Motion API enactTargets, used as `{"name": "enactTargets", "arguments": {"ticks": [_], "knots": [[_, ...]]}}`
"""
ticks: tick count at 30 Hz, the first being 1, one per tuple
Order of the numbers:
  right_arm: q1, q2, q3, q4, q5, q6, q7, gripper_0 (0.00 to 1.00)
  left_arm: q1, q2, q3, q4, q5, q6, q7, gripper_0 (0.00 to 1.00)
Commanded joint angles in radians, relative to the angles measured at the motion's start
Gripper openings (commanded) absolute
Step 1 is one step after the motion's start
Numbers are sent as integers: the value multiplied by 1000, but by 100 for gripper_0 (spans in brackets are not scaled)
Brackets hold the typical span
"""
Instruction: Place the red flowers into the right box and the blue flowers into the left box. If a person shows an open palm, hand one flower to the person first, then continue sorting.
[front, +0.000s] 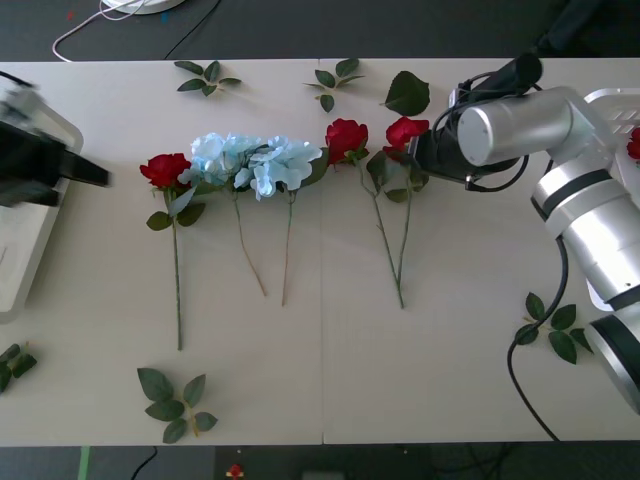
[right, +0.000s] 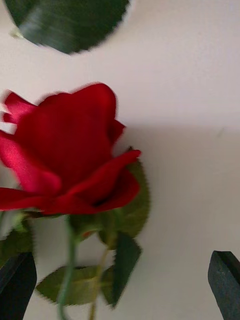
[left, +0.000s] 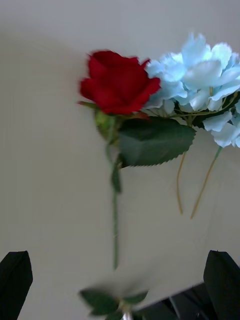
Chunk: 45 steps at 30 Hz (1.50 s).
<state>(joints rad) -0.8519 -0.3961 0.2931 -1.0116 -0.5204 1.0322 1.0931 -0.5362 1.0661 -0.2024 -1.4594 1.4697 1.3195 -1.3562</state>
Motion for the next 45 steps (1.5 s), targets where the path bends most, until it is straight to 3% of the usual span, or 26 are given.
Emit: {"name": "enactTargets", "arguments": {"ticks": [1, 10, 22, 23, 25, 26, 33, 45], "knots": [[-61, 19, 69, 18, 59, -17, -91, 100, -94, 51, -210, -55, 3, -161, 12, 100], [-68, 49, 169, 18, 103, -18, -248, 100, -275, 23, -597, -30, -68, -338, 131, 100], [-82, 86, 173, 18, 112, -18, -277, 100, -424, -21, -861, 116, -46, -465, 138, 100], [-81, 86, 173, 18, 117, -18, -277, 95, -432, -26, -881, 123, -46, -477, 138, 100], [-82, 86, 175, 18, 118, -18, -277, 22, -450, -32, -930, 137, -43, -506, 138, 100], [-82, 86, 176, 18, 122, -18, -277, 2, -461, -37, -956, 145, -42, -523, 140, 100], [-82, 86, 176, 27, 145, -18, -269, 0, -542, -103, -1126, 215, -25, -628, 166, 100], [-82, 86, 176, 28, 148, -18, -265, 0, -571, -233, -1164, 369, -23, -658, 173, 100]]}}
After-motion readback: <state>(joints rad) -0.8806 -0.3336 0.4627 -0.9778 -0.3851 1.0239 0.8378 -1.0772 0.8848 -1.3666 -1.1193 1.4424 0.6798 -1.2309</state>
